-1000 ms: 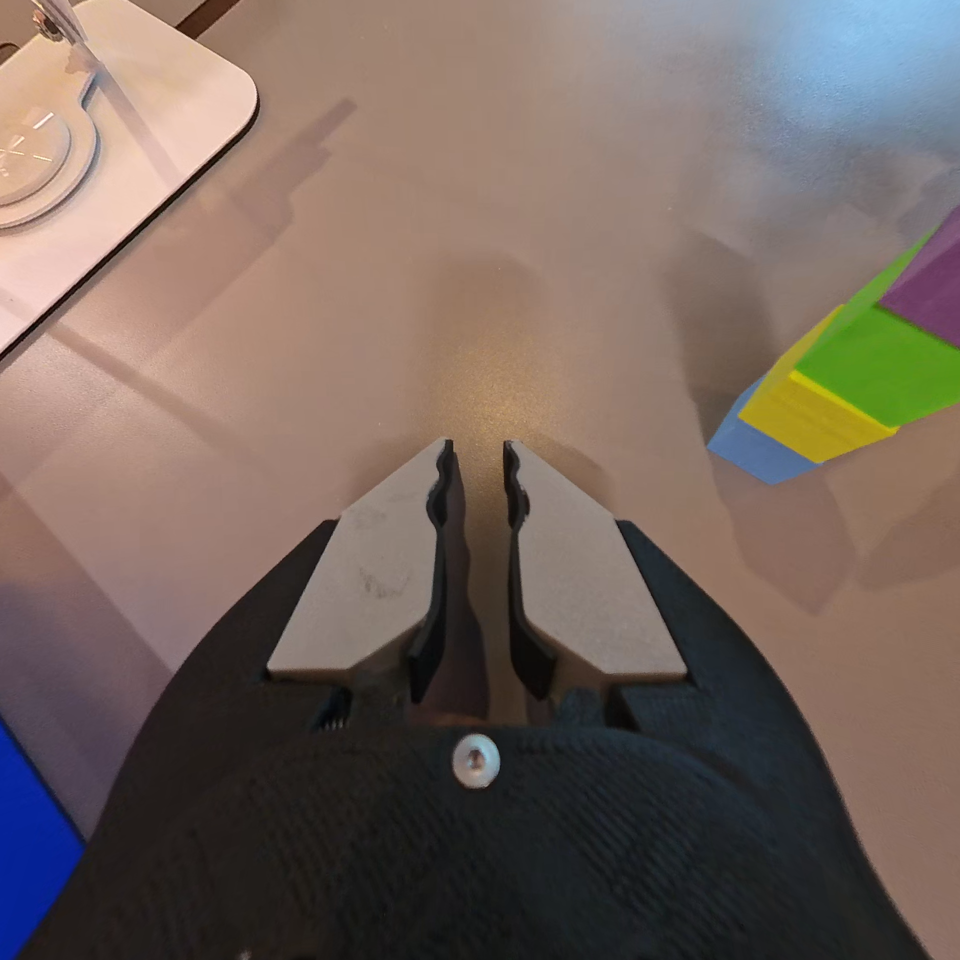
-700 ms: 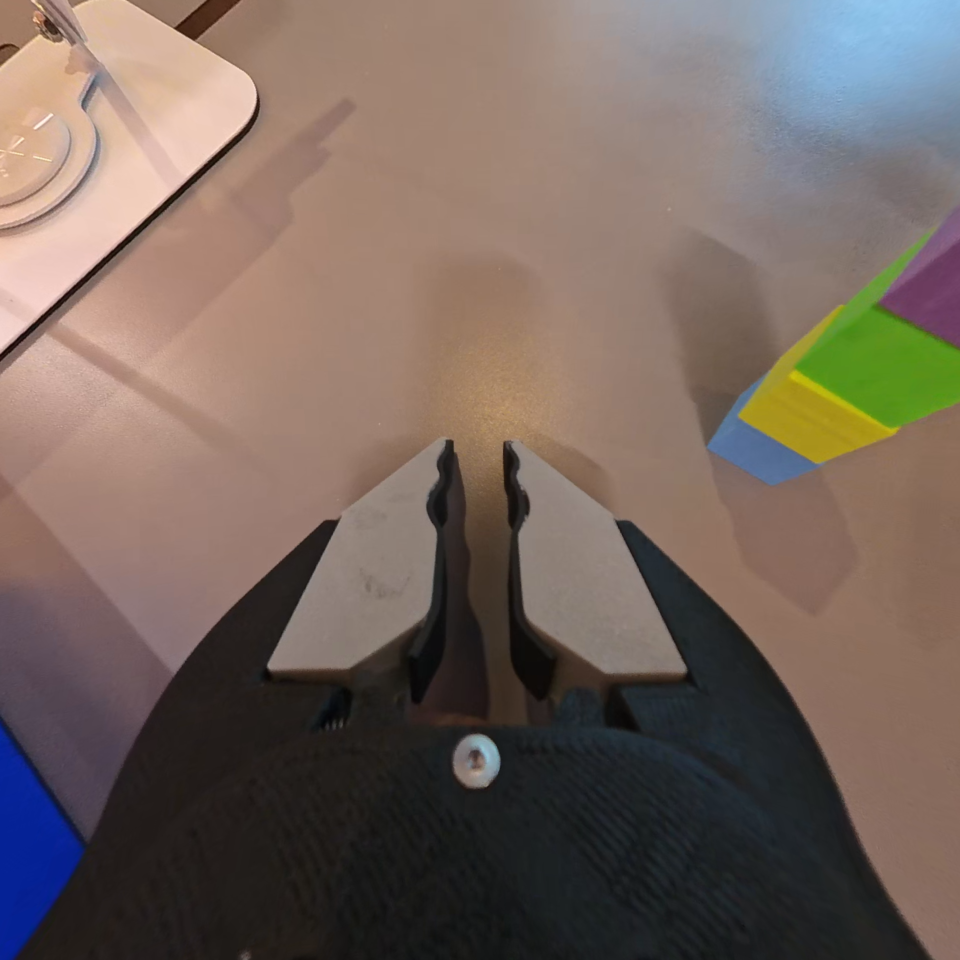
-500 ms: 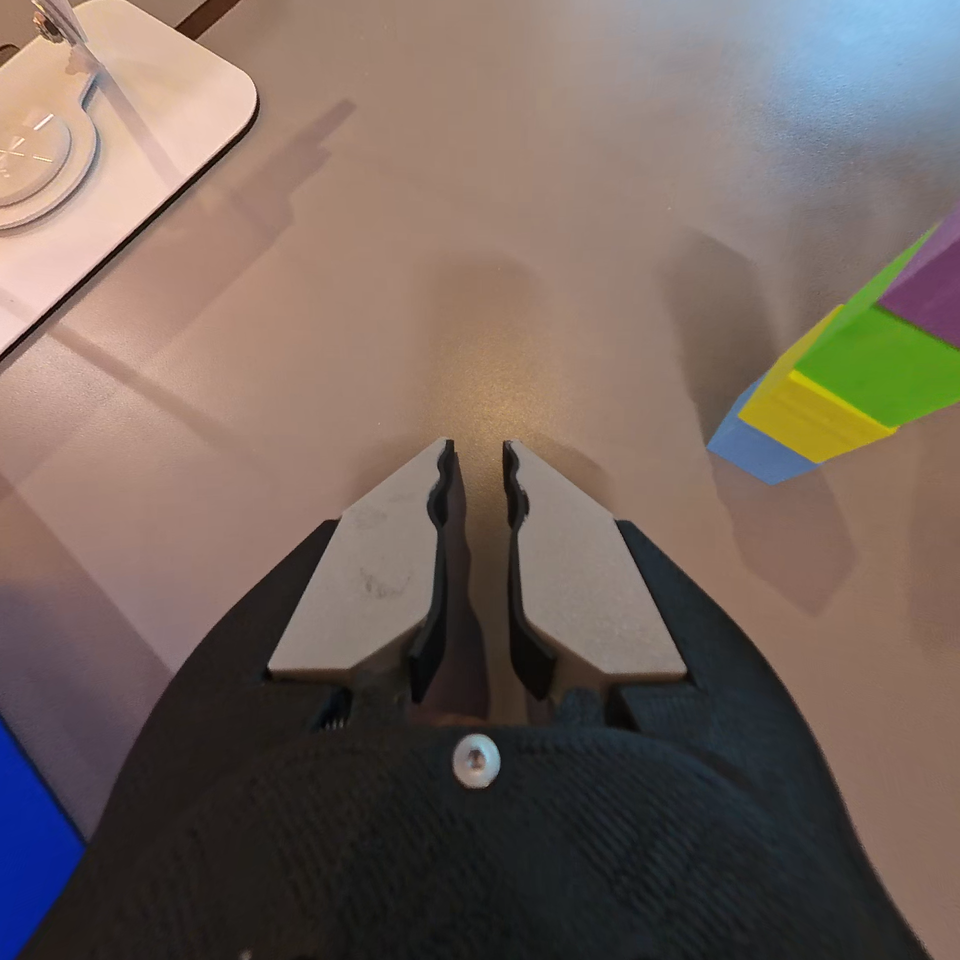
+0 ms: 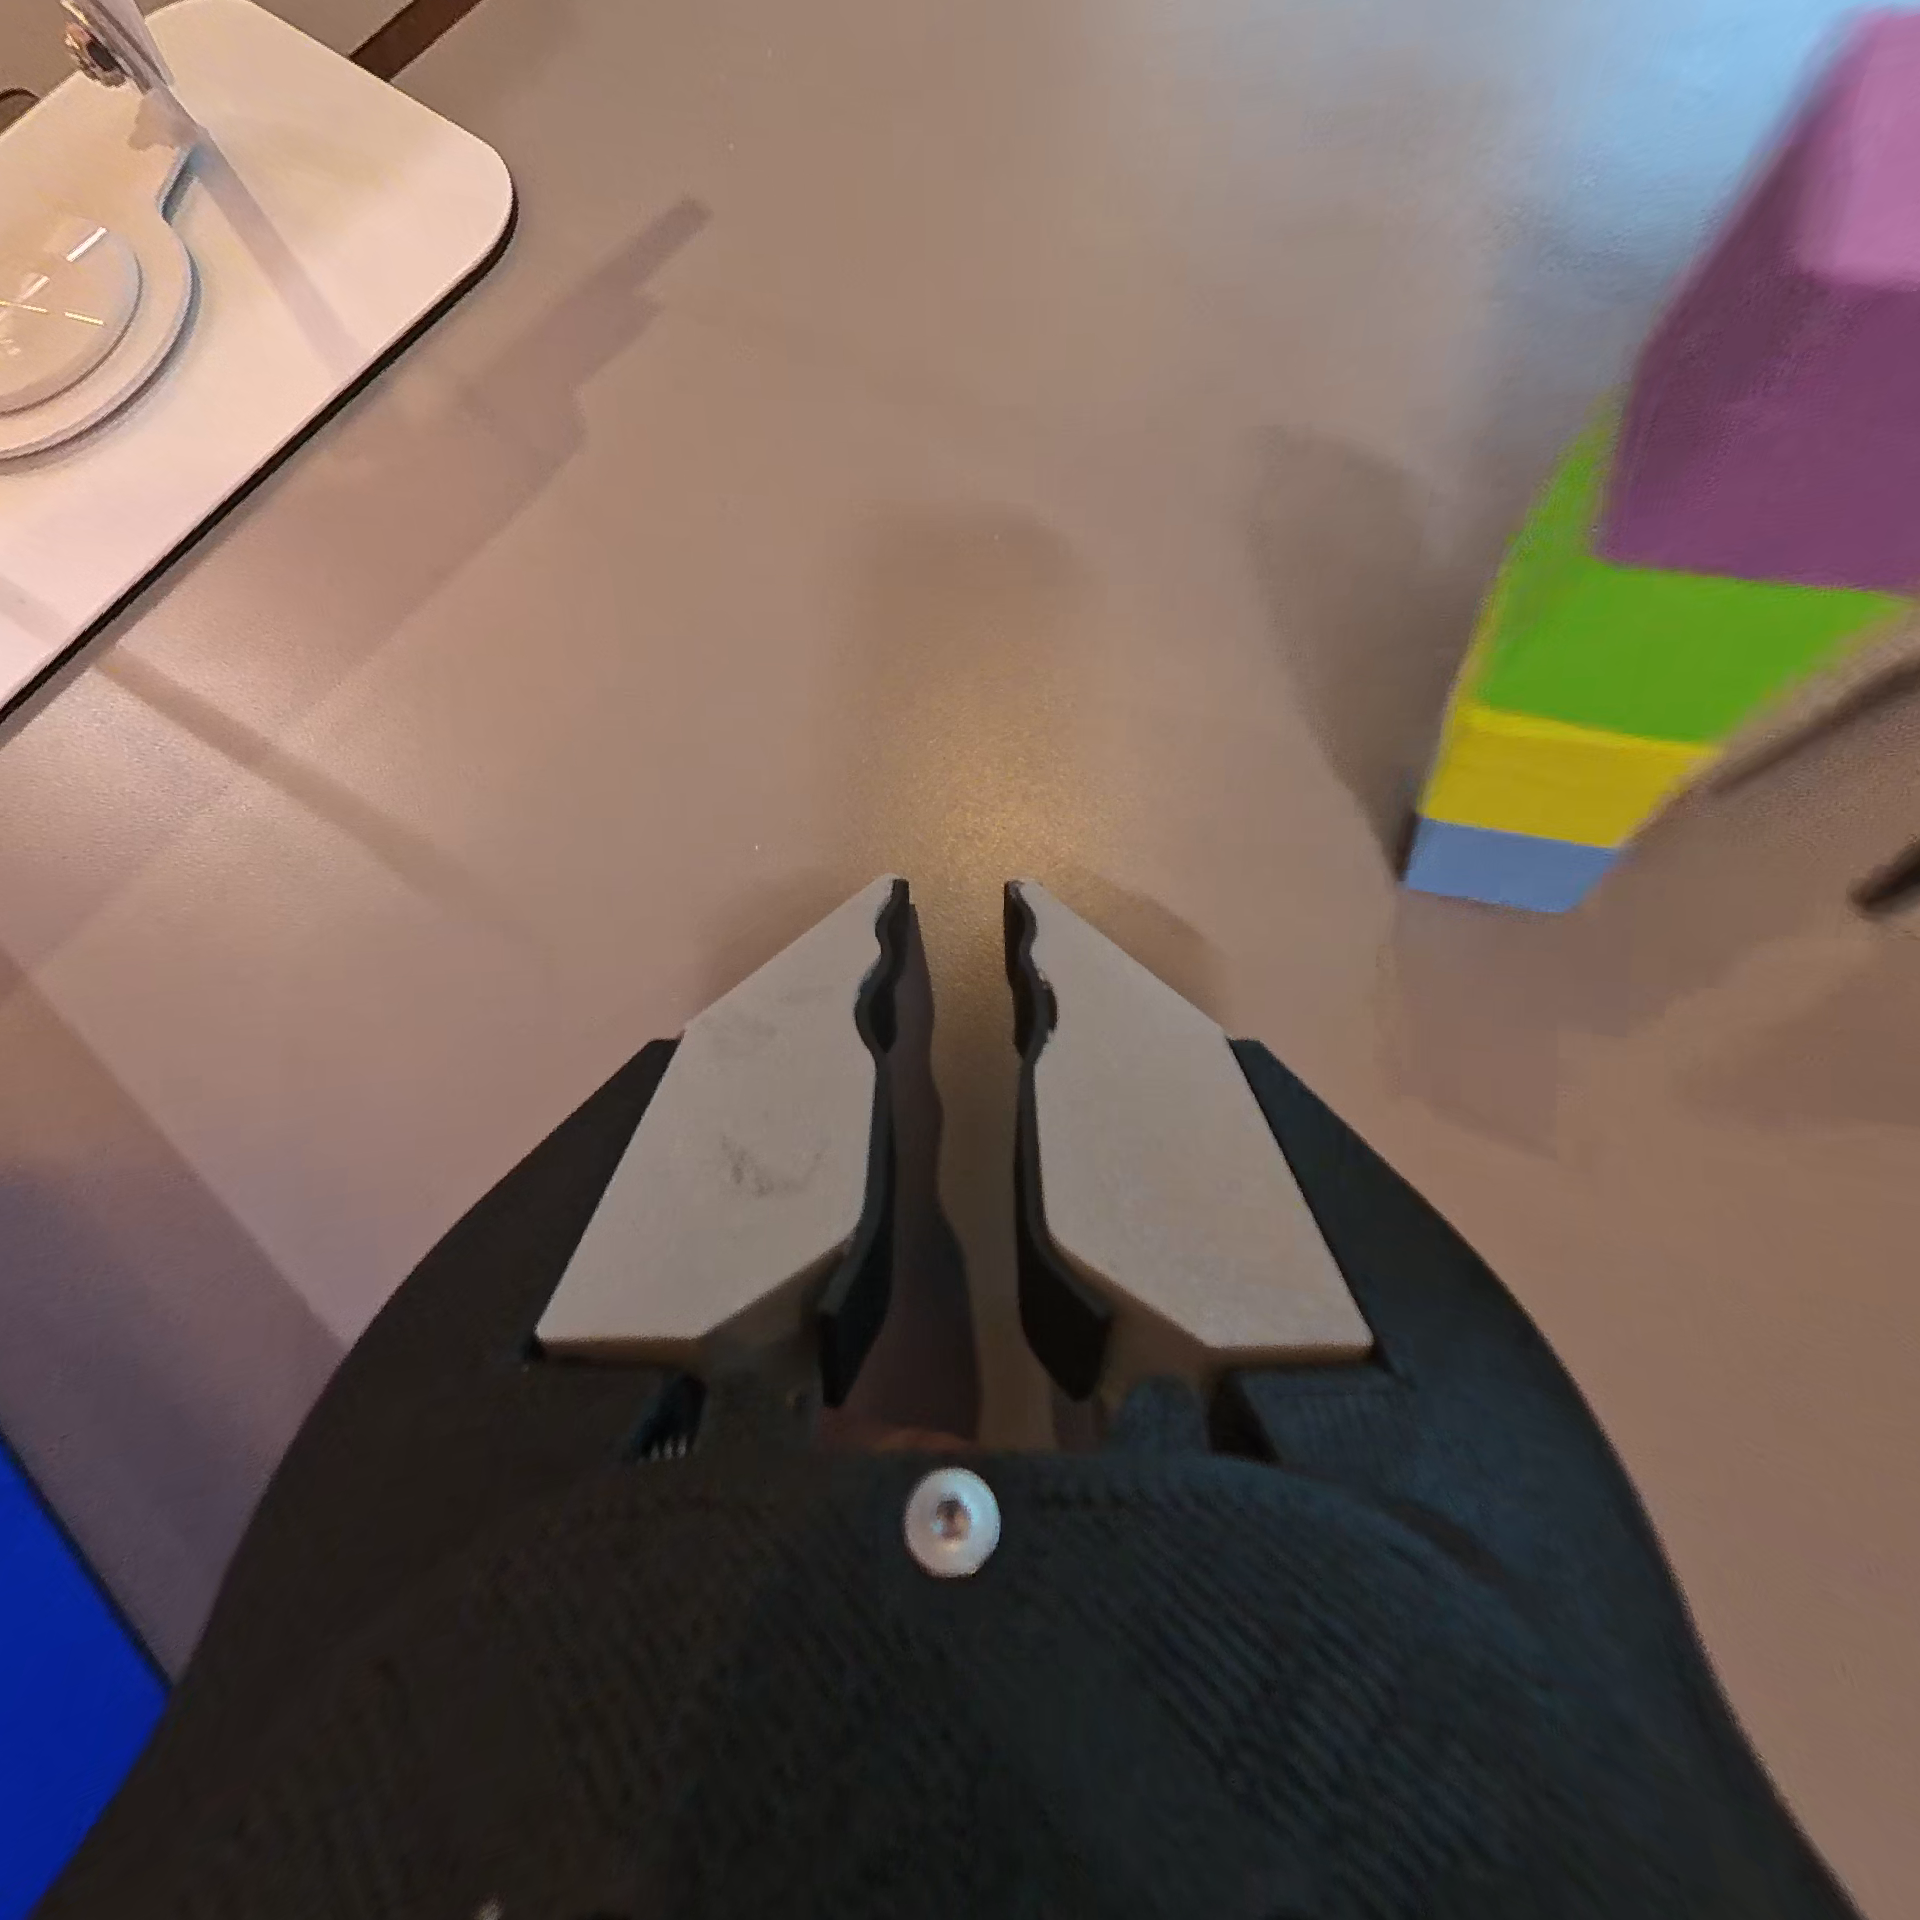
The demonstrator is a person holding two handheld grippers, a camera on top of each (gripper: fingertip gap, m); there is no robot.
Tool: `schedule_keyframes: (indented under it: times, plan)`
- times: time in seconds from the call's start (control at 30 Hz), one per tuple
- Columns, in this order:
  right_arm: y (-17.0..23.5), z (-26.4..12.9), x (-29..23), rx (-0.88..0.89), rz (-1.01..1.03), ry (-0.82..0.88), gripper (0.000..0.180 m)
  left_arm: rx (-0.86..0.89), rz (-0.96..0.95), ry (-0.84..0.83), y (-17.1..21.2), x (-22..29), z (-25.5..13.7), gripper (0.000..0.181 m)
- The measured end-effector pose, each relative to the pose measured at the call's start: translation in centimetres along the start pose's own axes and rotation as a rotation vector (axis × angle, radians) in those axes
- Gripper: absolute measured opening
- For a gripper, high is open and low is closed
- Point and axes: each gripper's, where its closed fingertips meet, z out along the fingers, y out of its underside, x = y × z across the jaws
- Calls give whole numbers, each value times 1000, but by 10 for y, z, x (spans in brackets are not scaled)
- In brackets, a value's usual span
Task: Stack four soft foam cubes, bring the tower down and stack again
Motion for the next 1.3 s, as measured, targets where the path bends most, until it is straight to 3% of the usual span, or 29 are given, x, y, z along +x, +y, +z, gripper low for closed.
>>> schedule_keyframes:
  times: [0.13, 0.43, 1.0, 1.3]
  plan:
    - [3, -13, 58, -32, 6, 374, 29, 1, -3, 1, 0, 0, 0, 16]
    - [2, -42, 92, -94, -45, 681, 27, 5, -4, 1, 0, 1, 0, 15]
    - [13, -54, 105, -130, 17, 747, 33, 5, -9, -5, -1, 0, 0, 16]
    - [38, -68, 124, -175, 151, 808, 46, 7, -60, -104, -2, -19, 1, 44]
